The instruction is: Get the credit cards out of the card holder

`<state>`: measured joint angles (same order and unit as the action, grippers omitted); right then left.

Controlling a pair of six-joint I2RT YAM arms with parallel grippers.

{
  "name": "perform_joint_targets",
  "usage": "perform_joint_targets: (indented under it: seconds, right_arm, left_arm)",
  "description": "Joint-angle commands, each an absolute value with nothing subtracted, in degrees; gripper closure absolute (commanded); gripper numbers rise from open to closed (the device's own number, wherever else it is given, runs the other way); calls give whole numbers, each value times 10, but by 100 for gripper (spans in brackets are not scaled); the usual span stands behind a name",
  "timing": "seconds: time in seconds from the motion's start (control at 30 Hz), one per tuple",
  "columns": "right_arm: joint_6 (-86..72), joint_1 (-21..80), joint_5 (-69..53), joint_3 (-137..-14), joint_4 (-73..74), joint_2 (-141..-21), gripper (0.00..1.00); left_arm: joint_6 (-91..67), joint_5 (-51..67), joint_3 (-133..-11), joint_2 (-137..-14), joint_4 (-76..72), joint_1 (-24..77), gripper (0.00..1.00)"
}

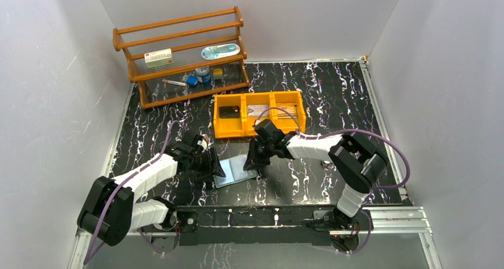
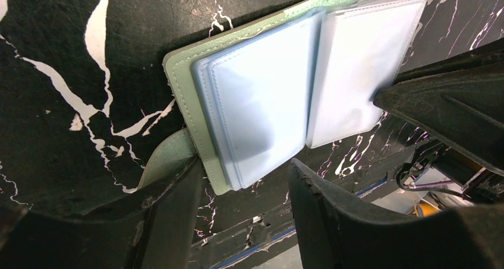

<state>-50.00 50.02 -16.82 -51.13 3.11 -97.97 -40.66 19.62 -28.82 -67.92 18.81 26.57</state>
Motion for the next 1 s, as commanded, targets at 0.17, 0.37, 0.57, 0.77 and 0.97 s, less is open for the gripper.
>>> perform_joint_targets:
  seconds: [0.17,0.37,0.57,0.77,0.97]
  right_arm:
    - [-514,504,-181,-534,12,-937,84]
    - [-508,504,-181,-539,14,-935,74]
    - [-506,511,-228,-548,-25,-937,66]
    - [-504,520,-243,-558,-41,-943,64]
    - [-510,522,-276,-566,-50,-972,62]
  left_arm:
    - [-398,195,-281,-675,188,272,48]
    - [-403,195,-287,-668,189,272,49]
    - [-406,194,-295,-662,194,272,50]
    - [-410,177,-304,-642,209,271,51]
    - [-449,111,-311,-600,251,272,52]
